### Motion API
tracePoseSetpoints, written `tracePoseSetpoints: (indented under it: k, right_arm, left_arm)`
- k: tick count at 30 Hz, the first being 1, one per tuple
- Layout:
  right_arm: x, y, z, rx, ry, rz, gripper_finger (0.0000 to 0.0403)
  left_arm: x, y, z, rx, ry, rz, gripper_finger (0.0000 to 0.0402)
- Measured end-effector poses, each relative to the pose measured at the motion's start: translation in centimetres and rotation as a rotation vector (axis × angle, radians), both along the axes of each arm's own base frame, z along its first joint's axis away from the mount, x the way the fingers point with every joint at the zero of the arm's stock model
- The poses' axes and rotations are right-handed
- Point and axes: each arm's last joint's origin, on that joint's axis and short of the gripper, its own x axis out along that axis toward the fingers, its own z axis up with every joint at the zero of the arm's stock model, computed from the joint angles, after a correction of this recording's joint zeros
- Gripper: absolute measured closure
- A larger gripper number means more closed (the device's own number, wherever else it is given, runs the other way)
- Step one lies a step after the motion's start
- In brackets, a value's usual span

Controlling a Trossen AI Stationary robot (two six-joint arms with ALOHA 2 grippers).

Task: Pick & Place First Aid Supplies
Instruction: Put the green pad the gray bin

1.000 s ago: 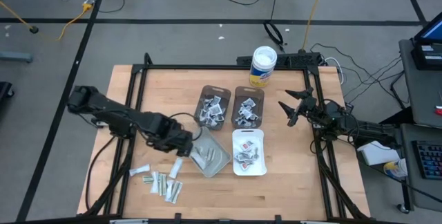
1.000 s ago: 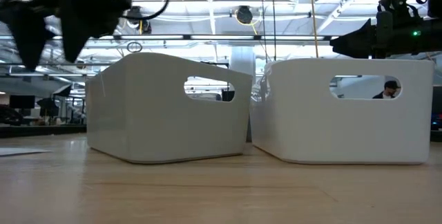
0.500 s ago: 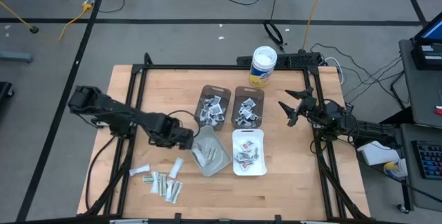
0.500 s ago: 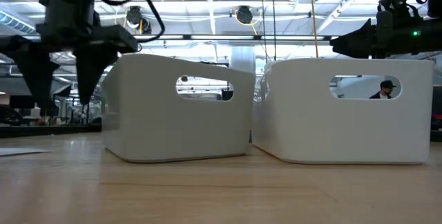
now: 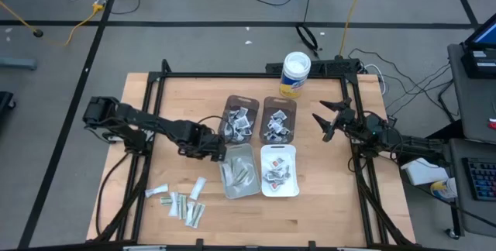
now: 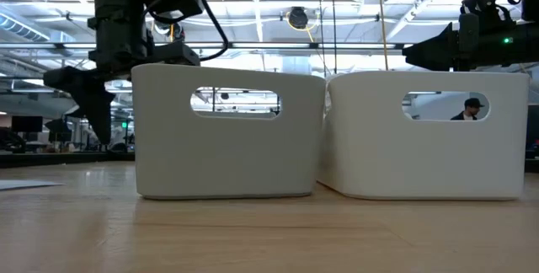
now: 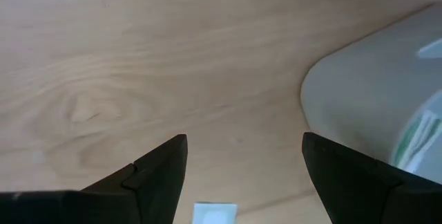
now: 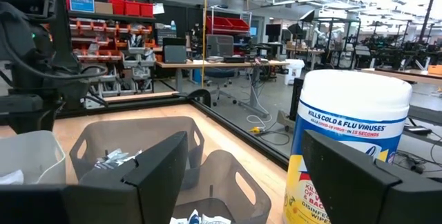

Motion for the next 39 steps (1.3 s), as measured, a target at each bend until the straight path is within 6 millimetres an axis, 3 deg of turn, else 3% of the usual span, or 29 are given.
tracePoseSetpoints:
  k: [20, 28, 32, 39]
  right_arm:
    - [0.0, 0.0, 0.0, 0.0, 0.0, 0.0, 0.0124]
    - [0.0, 0.0, 0.0, 0.0, 0.0, 0.0, 0.0124]
    - [0.0, 0.0, 0.0, 0.0, 0.0, 0.001, 0.0124]
    - [0.0, 0.0, 0.0, 0.0, 0.0, 0.0, 0.0124]
  left_arm:
    - [1.5, 1.3, 1.3, 0.03, -0.099, -0.084, 0.0108]
    - [2.4, 1.3, 0.8, -0.034, -0.077, -0.127, 0.0108]
    - [2.0, 0.3, 0.8, -0.079, -0.045, -0.137, 0.0108]
    - [0.5, -4.0, 0.9, -0.096, 0.068, -0.157, 0.0108]
